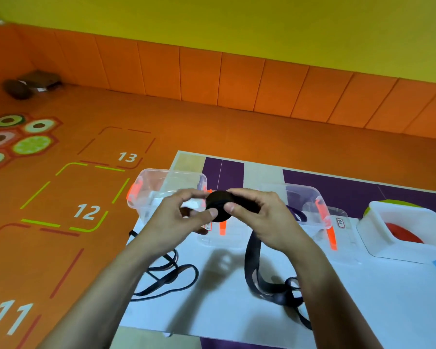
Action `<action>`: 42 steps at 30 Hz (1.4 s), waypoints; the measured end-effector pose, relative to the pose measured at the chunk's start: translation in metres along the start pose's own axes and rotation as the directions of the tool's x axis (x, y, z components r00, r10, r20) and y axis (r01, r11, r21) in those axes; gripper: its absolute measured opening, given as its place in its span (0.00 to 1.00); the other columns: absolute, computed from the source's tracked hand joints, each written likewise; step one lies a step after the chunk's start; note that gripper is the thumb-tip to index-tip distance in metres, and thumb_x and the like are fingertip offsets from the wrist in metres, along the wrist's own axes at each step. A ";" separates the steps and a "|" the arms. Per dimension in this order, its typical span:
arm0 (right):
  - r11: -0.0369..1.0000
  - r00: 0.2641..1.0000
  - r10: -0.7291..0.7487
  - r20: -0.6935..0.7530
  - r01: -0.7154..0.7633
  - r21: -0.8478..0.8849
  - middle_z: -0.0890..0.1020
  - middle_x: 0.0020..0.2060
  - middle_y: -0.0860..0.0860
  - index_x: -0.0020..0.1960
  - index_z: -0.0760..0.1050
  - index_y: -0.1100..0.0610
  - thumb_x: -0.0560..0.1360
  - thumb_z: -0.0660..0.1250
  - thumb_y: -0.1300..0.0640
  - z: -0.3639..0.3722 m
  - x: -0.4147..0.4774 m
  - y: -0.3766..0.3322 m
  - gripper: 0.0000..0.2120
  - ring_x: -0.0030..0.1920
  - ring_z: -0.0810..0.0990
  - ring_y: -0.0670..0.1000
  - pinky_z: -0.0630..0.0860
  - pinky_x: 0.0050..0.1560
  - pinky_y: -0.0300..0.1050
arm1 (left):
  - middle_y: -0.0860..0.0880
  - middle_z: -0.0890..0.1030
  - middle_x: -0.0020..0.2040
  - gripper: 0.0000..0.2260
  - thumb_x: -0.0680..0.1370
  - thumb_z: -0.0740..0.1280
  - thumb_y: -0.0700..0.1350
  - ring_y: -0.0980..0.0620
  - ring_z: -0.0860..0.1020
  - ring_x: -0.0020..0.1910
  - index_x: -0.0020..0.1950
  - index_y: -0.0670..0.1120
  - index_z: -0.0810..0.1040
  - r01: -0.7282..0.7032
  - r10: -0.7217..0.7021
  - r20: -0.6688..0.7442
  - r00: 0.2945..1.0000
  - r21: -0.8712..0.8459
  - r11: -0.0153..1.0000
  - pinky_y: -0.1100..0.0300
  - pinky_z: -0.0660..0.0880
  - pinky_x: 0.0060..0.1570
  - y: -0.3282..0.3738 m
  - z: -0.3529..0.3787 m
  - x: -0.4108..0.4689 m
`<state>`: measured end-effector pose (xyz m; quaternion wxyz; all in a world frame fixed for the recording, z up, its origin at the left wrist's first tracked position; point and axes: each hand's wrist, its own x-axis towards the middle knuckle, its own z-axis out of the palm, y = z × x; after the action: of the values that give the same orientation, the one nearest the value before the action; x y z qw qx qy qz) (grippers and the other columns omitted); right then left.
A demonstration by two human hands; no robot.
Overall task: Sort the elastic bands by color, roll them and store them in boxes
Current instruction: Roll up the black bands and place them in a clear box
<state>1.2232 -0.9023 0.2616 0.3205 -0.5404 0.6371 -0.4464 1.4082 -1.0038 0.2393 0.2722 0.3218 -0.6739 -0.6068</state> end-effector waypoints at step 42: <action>0.952 0.994 0.031 -0.105 0.003 0.305 0.82 0.33 0.43 0.58 0.84 0.59 0.76 0.74 0.64 0.002 -0.005 0.022 0.12 0.31 0.74 0.42 0.71 0.36 0.35 | 0.40 0.80 0.61 0.10 0.82 0.66 0.38 0.40 0.86 0.51 0.63 0.40 0.75 0.044 -0.029 0.080 0.996 -0.195 0.980 0.43 0.82 0.54 0.009 0.012 -0.006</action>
<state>1.2169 -0.8975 0.2401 0.3681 -0.4547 0.5811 -0.5658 1.4025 -0.9912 0.2466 0.2654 0.2820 -0.6146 -0.6873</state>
